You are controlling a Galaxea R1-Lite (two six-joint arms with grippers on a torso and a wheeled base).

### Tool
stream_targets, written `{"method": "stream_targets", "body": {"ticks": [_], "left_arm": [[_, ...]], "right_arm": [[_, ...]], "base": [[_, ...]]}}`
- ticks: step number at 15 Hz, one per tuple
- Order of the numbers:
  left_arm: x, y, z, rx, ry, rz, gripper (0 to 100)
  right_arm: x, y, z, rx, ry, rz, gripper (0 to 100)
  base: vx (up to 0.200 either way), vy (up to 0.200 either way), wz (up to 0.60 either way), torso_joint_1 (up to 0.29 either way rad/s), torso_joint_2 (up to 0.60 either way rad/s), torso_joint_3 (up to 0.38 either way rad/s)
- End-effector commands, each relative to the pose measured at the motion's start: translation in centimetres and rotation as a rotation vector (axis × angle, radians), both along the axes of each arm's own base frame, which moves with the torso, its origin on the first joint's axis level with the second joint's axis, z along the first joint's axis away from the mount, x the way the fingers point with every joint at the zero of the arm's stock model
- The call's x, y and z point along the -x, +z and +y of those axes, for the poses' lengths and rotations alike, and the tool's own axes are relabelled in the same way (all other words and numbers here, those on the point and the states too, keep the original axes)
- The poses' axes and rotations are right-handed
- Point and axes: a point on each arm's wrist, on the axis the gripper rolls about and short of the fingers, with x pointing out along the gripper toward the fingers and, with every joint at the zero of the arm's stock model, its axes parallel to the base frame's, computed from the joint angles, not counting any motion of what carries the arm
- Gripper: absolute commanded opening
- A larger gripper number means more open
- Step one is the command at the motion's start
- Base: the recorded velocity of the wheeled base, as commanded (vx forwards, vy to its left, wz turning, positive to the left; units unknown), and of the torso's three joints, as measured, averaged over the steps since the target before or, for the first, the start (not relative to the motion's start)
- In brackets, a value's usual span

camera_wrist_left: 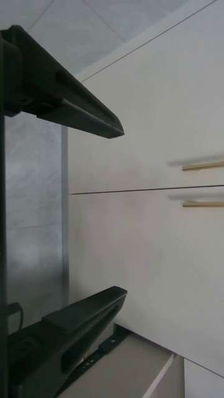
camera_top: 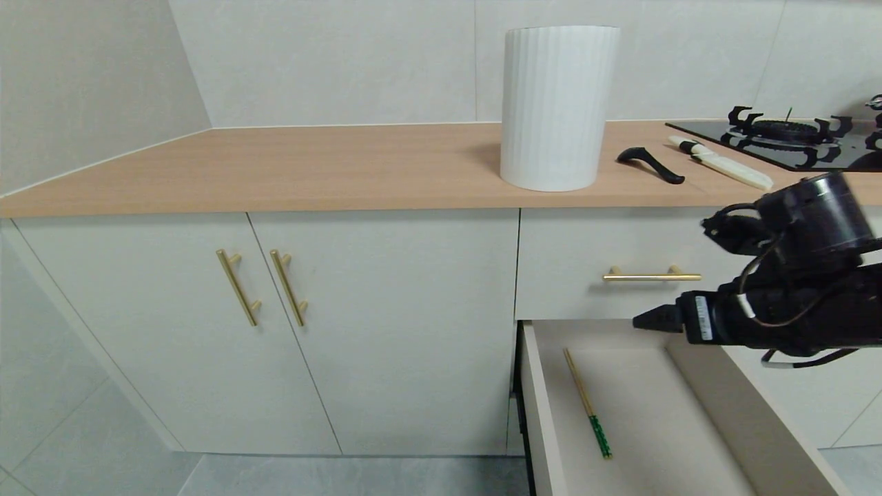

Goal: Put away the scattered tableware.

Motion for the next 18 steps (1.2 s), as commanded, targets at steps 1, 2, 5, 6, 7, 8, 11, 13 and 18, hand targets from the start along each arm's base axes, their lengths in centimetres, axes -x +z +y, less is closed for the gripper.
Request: {"method": "stream_targets", "body": {"ticks": [1,2,5,6,7,8,11,13,18], "left_arm": [[0.00,0.03,0.00,0.000,0.000,0.001,100],[0.00,0.03,0.00,0.000,0.003,0.001,100],[0.00,0.03,0.00,0.000,0.003,0.001,100],[0.00,0.03,0.00,0.000,0.000,0.001,100],[0.00,0.03,-0.01,0.000,0.001,0.001,100],[0.00,0.03,0.00,0.000,0.000,0.001,100],[0.00,0.03,-0.01,0.000,0.001,0.001,100],[-0.01,-0.01,0.00,0.000,0.003,0.002,100],[0.00,0.03,0.00,0.000,0.001,0.001,100]], "right_arm": [[2.98,3.52,-1.74,-0.034,-0.009,-0.138,100],[2.92,3.55,-1.85,-0.024,-0.017,-0.144,100],[2.91,3.50,-1.99,-0.013,-0.014,-0.148,100],[3.01,3.60,-2.03,-0.012,-0.012,-0.153,100],[3.01,3.60,-2.03,-0.012,-0.012,-0.153,100],[3.01,3.60,-2.04,-0.011,-0.014,-0.153,100],[3.02,3.56,-2.04,-0.009,-0.013,-0.152,100],[3.02,3.56,-2.04,-0.009,-0.013,-0.152,100],[2.99,3.29,-1.99,-0.008,-0.011,-0.143,100]], "base": [[0.000,0.000,0.00,0.000,0.00,0.000],[0.000,0.000,0.00,0.000,0.00,0.000],[0.000,0.000,0.00,0.000,0.00,0.000],[0.000,0.000,0.00,0.000,0.00,0.000],[0.000,0.000,0.00,0.000,0.00,0.000],[0.000,0.000,0.00,0.012,-0.09,-0.027],[0.000,0.000,0.00,0.056,-0.24,-0.250],[0.000,0.000,0.00,0.117,-0.41,-0.320],[0.000,0.000,0.00,0.140,-0.49,-0.304]]}}
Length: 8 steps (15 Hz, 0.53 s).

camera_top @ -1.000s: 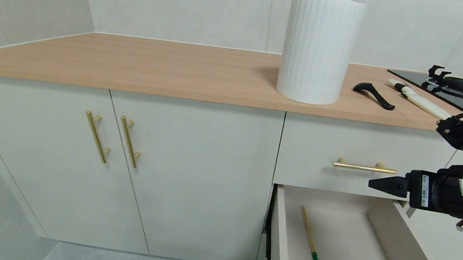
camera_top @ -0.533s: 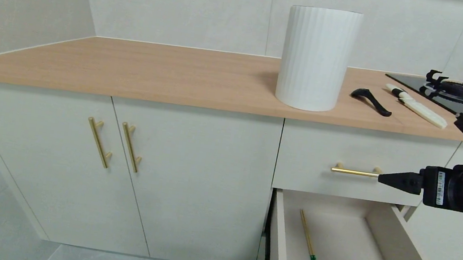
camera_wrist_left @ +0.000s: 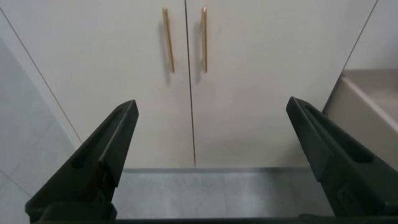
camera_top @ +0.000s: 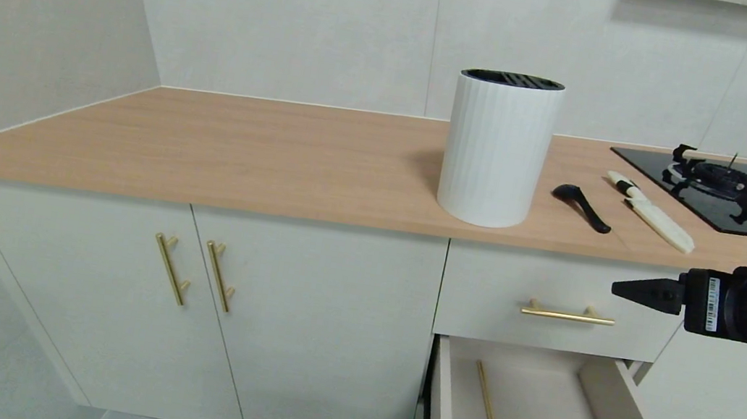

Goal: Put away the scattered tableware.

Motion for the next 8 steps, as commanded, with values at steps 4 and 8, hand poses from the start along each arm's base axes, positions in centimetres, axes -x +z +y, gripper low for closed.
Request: {"method": "stream_targets", "body": {"ticks": [4,8], "left_arm": [[-0.01,0.02,0.00,0.000,0.000,0.001,100],[-0.02,-0.02,0.00,0.000,0.000,0.003,100]], "right_arm": [[-0.09,-0.64,0.17,0.032,0.026,0.016,100],[-0.52,-1.10,0.30,0.039,0.041,-0.029,100]], "base": [[0.000,0.000,0.00,0.178,-0.47,-0.294],[0.000,0.000,0.00,0.145,-0.36,-0.216]]}}
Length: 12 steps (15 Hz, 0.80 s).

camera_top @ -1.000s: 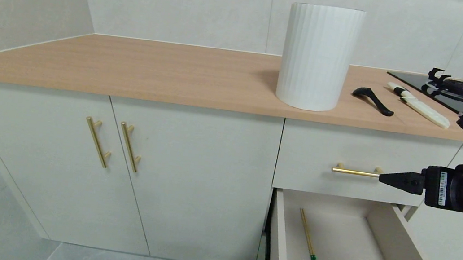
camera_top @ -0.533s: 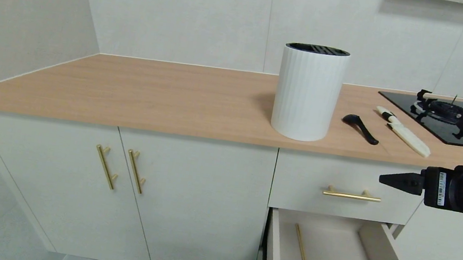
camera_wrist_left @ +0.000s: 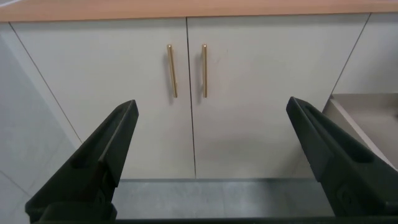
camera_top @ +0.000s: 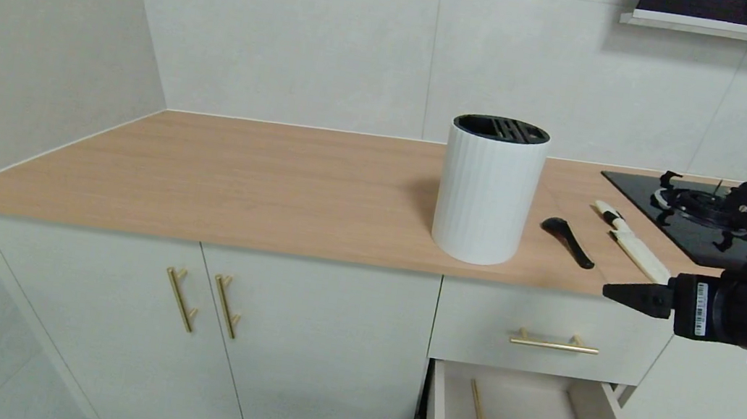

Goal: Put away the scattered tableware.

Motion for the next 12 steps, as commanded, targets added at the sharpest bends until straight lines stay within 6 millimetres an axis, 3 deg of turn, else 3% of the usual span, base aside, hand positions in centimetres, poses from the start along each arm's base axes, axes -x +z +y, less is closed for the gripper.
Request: {"method": "stream_targets", "body": {"ticks": [1,2,5,7,9,12], "left_arm": [[0.0,0.0,0.0,0.000,0.000,0.003,100],[0.0,0.0,0.0,0.000,0.000,0.003,100],[0.0,0.0,0.0,0.000,0.002,0.001,100],[0.0,0.0,0.0,0.000,-0.001,0.001,100],[0.0,0.0,0.0,0.000,-0.001,0.001,100],[0.0,0.0,0.0,0.000,0.000,0.003,100]], "right_arm": [[-0.8,-0.6,0.0,0.026,0.005,-0.010,100],[-1.4,-0.6,0.0,0.032,0.001,-0.030,100],[-8.2,-1.4,-0.6,0.071,-0.060,-0.169,100],[-11.5,-1.1,-0.6,0.070,-0.083,-0.189,100],[-14.1,-1.7,-0.7,0.089,-0.089,-0.185,100],[-16.3,-4.6,-1.1,0.089,-0.068,-0.119,100]], "base": [[0.000,0.000,0.00,0.046,-0.09,-0.066],[0.000,0.000,0.00,0.000,0.00,0.000],[0.000,0.000,0.00,0.000,0.00,0.000],[0.000,0.000,0.00,0.000,0.00,0.000],[0.000,0.000,0.00,0.000,0.00,0.000],[0.000,0.000,0.00,0.000,0.00,0.000]]}}
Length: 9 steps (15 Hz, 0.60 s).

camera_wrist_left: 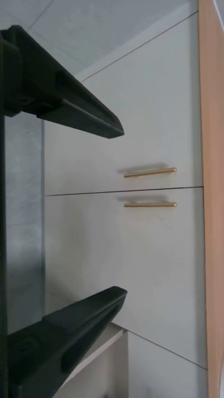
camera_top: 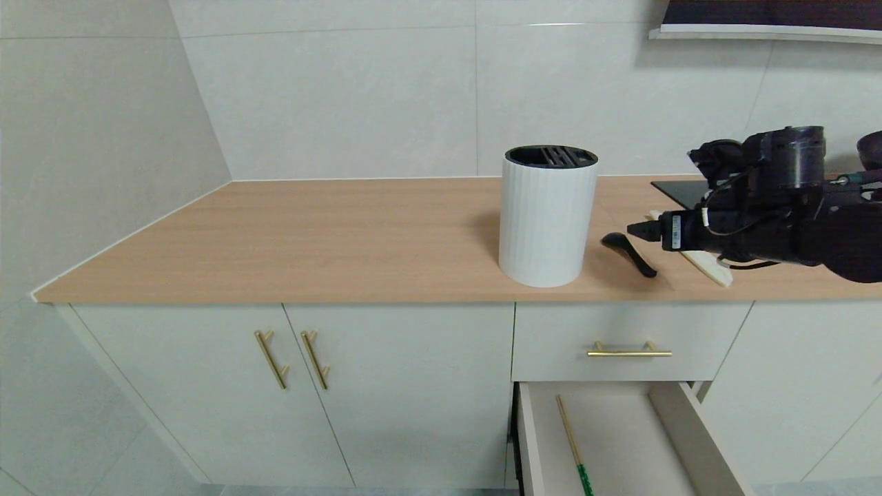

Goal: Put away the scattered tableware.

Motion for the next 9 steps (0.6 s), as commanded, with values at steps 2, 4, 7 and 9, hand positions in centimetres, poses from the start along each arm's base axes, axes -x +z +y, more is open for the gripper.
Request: {"method": "stream_targets", "body": {"ticks": [2,4,7,9], "left_arm": [[0.0,0.0,0.0,0.000,0.001,0.001,100],[0.0,0.0,0.0,0.000,0.001,0.001,100],[0.0,0.0,0.0,0.000,-0.002,0.001,100],[0.0,0.0,0.0,0.000,-0.002,0.001,100]], "right_arm": [[-3.4,-4.0,-0.8,-0.007,0.020,0.098,100],[-4.4,-5.2,-1.3,-0.007,0.012,0.117,100],[-5.4,-6.3,-1.7,-0.007,0.005,0.137,100],[-5.7,-6.8,-1.6,-0.006,0.004,0.144,100]], "base": [[0.000,0.000,0.00,0.000,0.00,0.000],[0.000,0.000,0.00,0.000,0.00,0.000],[0.000,0.000,0.00,0.000,0.00,0.000],[0.000,0.000,0.00,0.000,0.00,0.000]]}}
